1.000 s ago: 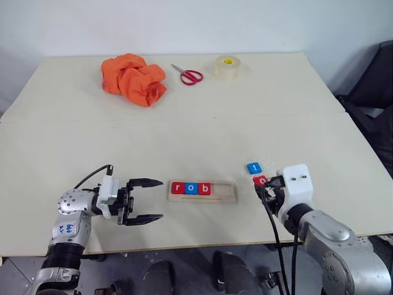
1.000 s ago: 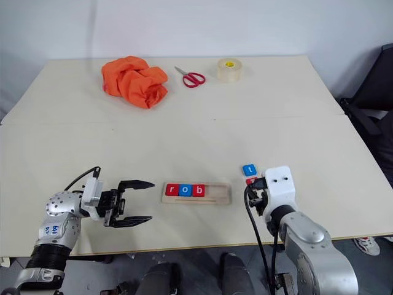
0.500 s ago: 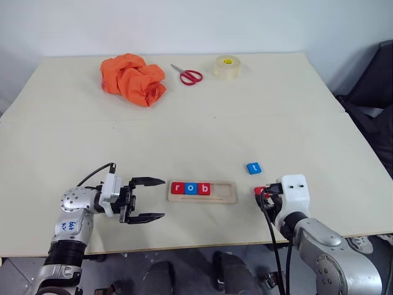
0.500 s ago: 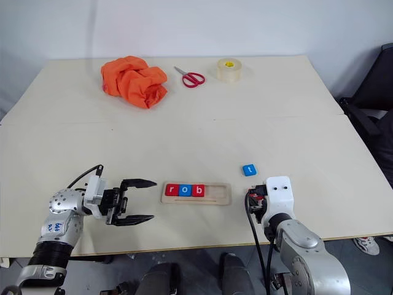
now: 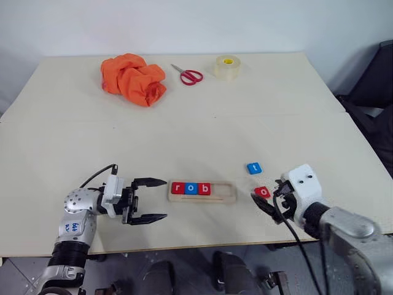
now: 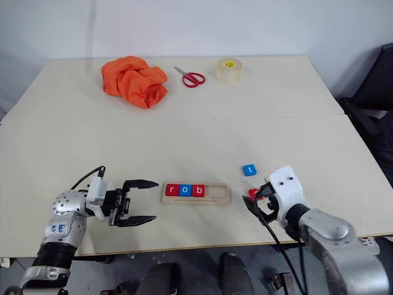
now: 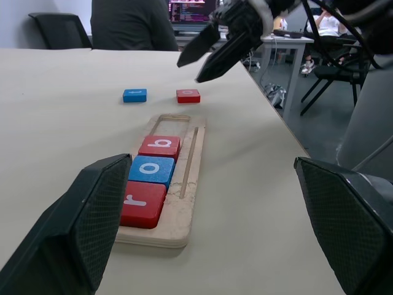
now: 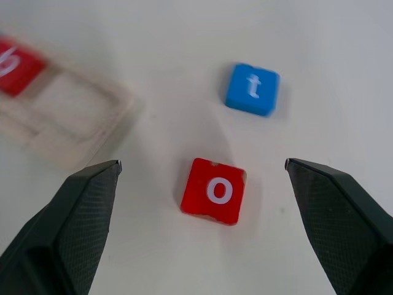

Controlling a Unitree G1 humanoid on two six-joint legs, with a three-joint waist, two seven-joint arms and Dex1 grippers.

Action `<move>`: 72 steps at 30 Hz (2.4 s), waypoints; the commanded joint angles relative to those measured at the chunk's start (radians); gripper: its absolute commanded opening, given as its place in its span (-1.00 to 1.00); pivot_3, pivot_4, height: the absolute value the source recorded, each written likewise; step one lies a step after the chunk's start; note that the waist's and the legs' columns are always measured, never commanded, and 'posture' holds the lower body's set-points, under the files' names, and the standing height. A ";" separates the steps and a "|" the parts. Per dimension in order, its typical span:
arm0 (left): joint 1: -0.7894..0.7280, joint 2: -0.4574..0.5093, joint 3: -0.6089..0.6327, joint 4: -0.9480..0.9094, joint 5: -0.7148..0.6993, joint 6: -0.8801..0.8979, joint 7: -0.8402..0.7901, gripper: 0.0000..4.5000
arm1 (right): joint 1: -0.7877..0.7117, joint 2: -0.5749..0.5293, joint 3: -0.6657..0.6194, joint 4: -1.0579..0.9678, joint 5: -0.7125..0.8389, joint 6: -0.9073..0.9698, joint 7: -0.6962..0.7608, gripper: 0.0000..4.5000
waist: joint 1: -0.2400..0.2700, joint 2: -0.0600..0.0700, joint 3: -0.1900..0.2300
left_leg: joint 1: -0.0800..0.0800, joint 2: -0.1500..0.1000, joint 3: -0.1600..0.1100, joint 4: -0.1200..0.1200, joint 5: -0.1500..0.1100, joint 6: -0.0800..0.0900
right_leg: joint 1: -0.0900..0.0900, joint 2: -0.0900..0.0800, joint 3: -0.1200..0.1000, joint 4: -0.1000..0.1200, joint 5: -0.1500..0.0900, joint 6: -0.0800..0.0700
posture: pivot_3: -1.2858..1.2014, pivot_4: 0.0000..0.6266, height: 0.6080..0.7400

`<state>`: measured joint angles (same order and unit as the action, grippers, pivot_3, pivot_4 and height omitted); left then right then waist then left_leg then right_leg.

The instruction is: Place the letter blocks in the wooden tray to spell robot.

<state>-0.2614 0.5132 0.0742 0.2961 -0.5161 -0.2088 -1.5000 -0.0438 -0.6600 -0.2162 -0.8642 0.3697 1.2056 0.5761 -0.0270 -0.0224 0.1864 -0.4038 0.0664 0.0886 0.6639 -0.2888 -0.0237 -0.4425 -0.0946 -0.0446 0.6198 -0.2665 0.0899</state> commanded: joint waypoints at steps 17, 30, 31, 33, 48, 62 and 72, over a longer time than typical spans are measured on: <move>0.265 0.001 0.052 -0.251 -0.032 0.006 0.105 1.00 | -0.318 -0.361 0.366 0.731 -0.161 -0.823 0.654 0.99 | -0.001 -0.001 0.000 | 0.000 0.000 0.002 0.001 0.000 0.001 | 0.000 0.000 0.001 -0.001 0.001 0.002 | 0.03 -0.52 1.00; 0.344 0.008 0.074 -0.343 -0.034 0.025 0.179 1.00 | -0.440 -0.281 0.441 0.883 -0.231 -0.910 0.718 0.99 | 0.002 0.000 0.000 | 0.000 0.000 0.003 0.002 0.000 0.000 | 0.000 -0.001 0.002 0.000 0.001 0.002 | 0.03 -0.52 1.00; 0.339 0.008 0.073 -0.340 -0.033 0.026 0.180 1.00 | -0.435 -0.288 0.438 0.881 -0.231 -0.909 0.725 0.99 | 0.002 0.000 0.000 | 0.000 0.000 0.003 0.002 0.000 0.000 | 0.000 -0.001 0.002 0.000 0.001 0.002 | 0.03 -0.52 1.00; 0.330 0.008 0.071 -0.334 -0.031 0.028 0.181 1.00 | -0.427 -0.298 0.433 0.881 -0.235 -0.910 0.734 0.99 | 0.002 0.000 0.000 | 0.001 0.000 0.003 0.002 0.000 0.000 | 0.000 -0.001 0.002 0.000 0.001 0.002 | 0.03 -0.52 1.00; 0.245 -0.008 0.041 -0.262 -0.020 0.016 0.162 1.00 | -0.426 -0.302 0.411 0.886 -0.248 -0.889 0.706 0.99 | 0.002 0.000 0.000 | 0.001 0.000 0.003 0.002 0.000 0.000 | 0.000 -0.001 0.002 0.001 0.001 0.002 | 0.03 -0.52 1.00; 0.268 -0.002 0.046 -0.281 -0.024 0.009 0.165 1.00 | -0.461 -0.261 0.435 0.933 -0.272 -0.898 0.692 -0.21 | 0.000 0.000 0.000 | 0.001 0.000 0.003 0.003 0.000 0.000 | 0.000 -0.001 0.002 0.001 0.002 0.002 | 0.03 -0.52 1.00; 0.259 -0.007 0.041 -0.272 -0.019 0.002 0.167 1.00 | -0.426 -0.252 0.415 0.855 -0.253 -0.849 0.661 -0.36 | 0.000 0.000 0.000 | 0.001 0.000 0.003 0.004 0.000 0.000 | 0.000 -0.001 0.002 0.002 0.002 0.002 | 0.03 -0.52 1.00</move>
<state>0.0036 0.5061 0.1116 0.0418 -0.5239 -0.1911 -1.3320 -0.4810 -0.9204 0.2267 0.0266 0.1049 0.3485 1.2477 -0.0266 -0.0227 0.1868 -0.4027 0.0664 0.0917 0.6675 -0.2891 -0.0238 -0.4426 -0.0956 -0.0427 0.6220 -0.2648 0.0922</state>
